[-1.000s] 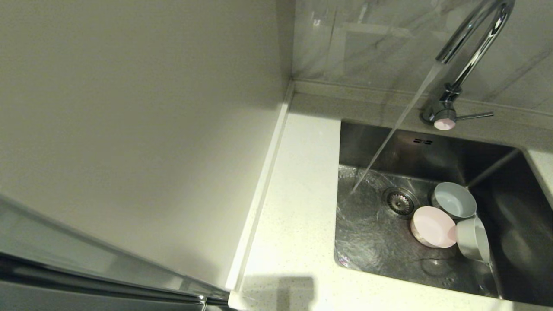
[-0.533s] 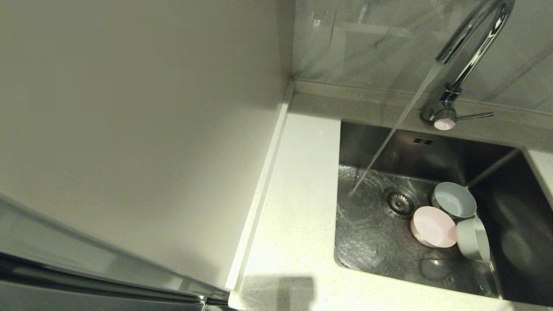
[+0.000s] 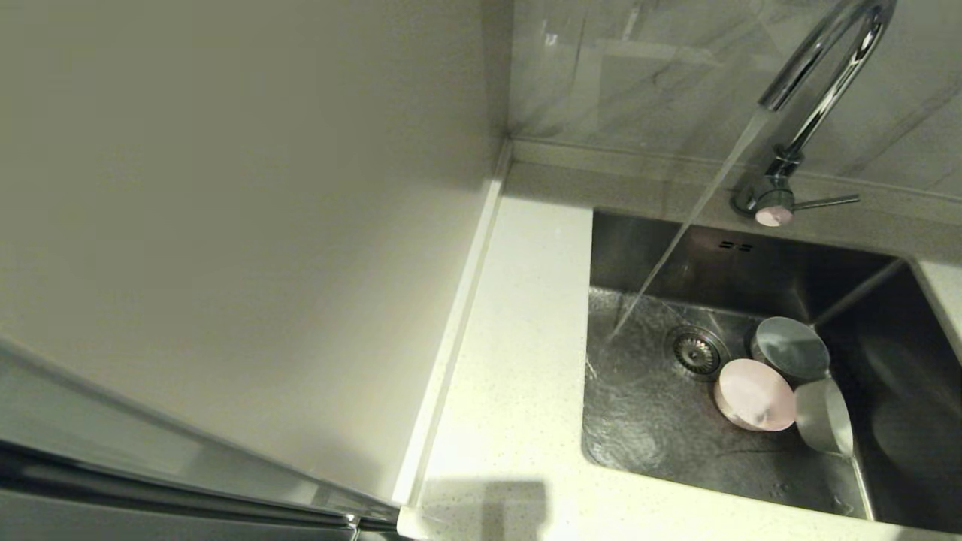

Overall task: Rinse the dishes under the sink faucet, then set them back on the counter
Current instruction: Put a bowl into the sink

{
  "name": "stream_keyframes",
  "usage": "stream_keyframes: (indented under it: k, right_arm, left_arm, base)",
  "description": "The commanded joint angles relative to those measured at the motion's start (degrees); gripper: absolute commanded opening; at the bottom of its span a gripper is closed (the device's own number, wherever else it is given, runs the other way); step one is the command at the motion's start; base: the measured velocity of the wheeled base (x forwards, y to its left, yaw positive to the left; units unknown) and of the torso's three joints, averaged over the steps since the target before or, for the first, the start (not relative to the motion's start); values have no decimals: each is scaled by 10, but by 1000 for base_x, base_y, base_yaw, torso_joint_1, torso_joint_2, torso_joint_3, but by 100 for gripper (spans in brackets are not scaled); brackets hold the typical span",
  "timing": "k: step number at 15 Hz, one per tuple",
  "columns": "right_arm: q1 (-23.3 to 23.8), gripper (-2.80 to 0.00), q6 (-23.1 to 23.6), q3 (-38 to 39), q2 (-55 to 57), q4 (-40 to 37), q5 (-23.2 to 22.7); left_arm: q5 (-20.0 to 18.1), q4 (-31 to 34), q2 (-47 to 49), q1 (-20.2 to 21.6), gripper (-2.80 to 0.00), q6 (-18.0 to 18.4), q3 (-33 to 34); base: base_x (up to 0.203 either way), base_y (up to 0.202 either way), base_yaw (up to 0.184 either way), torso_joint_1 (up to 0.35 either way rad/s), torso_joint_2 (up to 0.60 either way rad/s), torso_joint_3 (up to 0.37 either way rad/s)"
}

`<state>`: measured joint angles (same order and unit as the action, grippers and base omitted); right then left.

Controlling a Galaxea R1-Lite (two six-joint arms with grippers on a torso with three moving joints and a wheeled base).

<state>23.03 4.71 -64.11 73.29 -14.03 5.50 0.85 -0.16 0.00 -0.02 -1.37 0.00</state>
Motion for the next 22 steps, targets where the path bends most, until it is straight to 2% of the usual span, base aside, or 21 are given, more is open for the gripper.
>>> stream_keyframes:
  k: [1,2,5,7,10,13,15,17,20,22]
  right_arm:
    - [-40,-280,7,-8,-33,119,36]
    - [-49,-280,7,-5,-58,144,61]
    - [-63,-280,3,25,-162,160,81]
    - [-104,-280,13,50,-253,154,95]
    - [-137,-280,88,131,-403,118,107]
    - [-156,-280,119,252,-534,81,118]
    - [-161,-280,97,330,-566,107,127]
    - [-164,-280,68,362,-568,158,134]
    - [-179,-280,70,383,-569,214,135]
    - [-206,-280,79,395,-594,201,143]
  left_arm:
    - [0,0,-2,0,-280,0,0]
    - [0,0,-2,-1,-280,0,0]
    - [0,0,-2,0,-280,0,0]
    - [0,0,-2,0,-280,0,0]
    - [0,0,-2,0,-280,0,0]
    - [0,0,-2,0,-280,0,0]
    - [0,0,-2,0,-280,0,0]
    - [0,0,-2,0,-280,0,0]
    - [0,0,-2,-1,-280,0,0]
    - [0,0,-2,0,-280,0,0]
  base:
    - [0,0,0,0,0,0]
    - [0,0,0,0,0,0]
    - [0,0,0,0,0,0]
    - [0,0,0,0,0,0]
    - [0,0,0,0,0,0]
    - [0,0,0,0,0,0]
    - [0,0,0,0,0,0]
    - [0,0,0,0,0,0]
    - [0,0,0,0,0,0]
    - [0,0,0,0,0,0]
